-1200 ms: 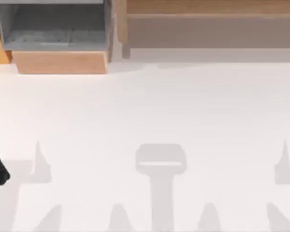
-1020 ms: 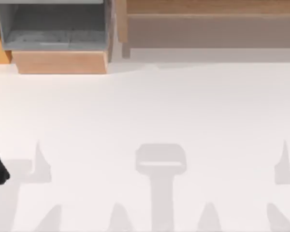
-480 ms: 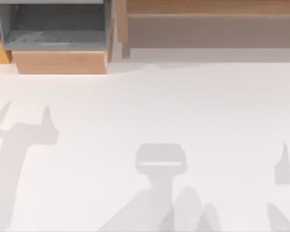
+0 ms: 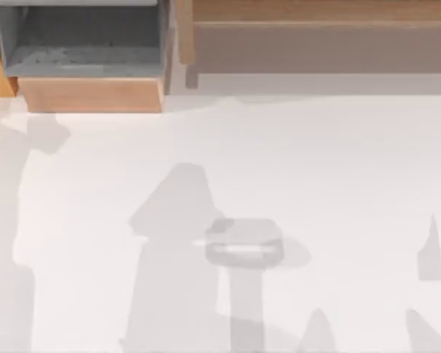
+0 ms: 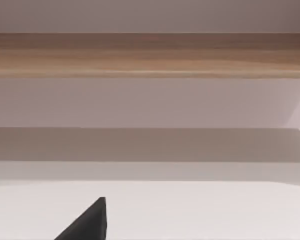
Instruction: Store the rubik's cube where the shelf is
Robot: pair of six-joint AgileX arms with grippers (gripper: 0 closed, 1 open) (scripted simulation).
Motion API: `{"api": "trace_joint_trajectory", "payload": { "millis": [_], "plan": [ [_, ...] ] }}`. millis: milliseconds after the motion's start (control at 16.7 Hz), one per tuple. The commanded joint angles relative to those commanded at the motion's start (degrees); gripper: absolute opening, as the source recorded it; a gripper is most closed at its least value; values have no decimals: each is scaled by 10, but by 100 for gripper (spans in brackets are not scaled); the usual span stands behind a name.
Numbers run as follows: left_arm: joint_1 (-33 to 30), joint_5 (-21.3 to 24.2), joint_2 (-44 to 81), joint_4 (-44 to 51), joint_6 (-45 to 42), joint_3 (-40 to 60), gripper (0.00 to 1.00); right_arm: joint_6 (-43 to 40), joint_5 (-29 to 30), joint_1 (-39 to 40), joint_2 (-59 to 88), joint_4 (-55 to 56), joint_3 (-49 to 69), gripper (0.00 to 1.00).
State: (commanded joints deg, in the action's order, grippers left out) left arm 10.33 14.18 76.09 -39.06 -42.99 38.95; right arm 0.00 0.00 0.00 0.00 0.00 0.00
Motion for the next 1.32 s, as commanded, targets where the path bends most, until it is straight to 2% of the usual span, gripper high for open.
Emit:
{"api": "trace_joint_trajectory", "payload": {
  "millis": [420,840,1080,1320],
  "plan": [
    [70,47,275,-133,-206,110,100,0,0,0,0,0,0,100],
    [137,90,495,-241,-430,203,100,0,0,0,0,0,0,100],
    [137,125,546,-283,-478,241,100,0,0,0,0,0,0,100],
    [137,125,546,-283,-478,241,100,0,0,0,0,0,0,100]
  ]
}}
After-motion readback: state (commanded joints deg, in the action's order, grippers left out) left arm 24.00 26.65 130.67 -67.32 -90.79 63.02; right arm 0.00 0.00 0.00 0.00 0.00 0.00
